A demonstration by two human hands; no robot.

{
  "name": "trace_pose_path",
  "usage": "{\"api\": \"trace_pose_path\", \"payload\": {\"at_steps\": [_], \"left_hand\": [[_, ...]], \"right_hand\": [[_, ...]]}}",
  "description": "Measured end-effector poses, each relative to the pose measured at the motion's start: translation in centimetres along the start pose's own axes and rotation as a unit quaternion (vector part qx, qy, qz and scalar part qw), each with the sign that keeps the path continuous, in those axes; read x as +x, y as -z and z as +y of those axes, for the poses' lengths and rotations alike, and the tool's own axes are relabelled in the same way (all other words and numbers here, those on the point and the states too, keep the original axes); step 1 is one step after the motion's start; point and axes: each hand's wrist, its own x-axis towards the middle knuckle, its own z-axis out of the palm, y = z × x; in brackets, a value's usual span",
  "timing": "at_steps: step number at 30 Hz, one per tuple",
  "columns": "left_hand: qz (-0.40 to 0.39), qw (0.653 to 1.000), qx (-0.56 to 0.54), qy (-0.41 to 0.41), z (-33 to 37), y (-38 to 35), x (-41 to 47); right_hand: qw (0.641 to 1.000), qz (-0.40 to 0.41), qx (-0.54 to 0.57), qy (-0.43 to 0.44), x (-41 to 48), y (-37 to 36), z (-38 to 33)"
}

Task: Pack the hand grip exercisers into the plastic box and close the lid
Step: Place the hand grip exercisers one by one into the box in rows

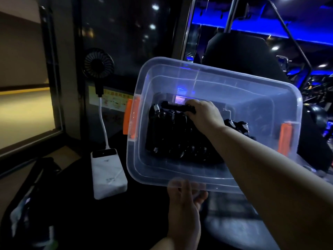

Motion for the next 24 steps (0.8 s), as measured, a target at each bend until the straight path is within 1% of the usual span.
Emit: {"api": "trace_pose_path", "payload": {"at_steps": [5,11,15,18,24], "left_hand": [[0.002,0.999,-0.032,0.009,-0.6,0.4,0.4],[-0.009,0.999,-0.049,0.005,-0.6,0.4,0.6],[-0.018,0.998,-0.054,0.006,-0.3,0.2,0.3],[-0.009,0.999,-0.041,0.008,-0.1,0.2,0.2],[0.012,1.0,-0.028,0.005,0.6,-0.2,-0.2]], "right_hand": [[0.999,-0.029,0.016,-0.018,0.8,-1.6,0.3],[0.998,-0.05,0.003,-0.045,1.3,-2.3,0.6],[0.998,-0.034,0.041,-0.046,0.7,-2.3,0.6],[0.996,-0.013,0.068,-0.057,0.0,-2.2,0.3],[0.994,-0.006,0.066,-0.092,-1.7,-0.5,0.8]]}}
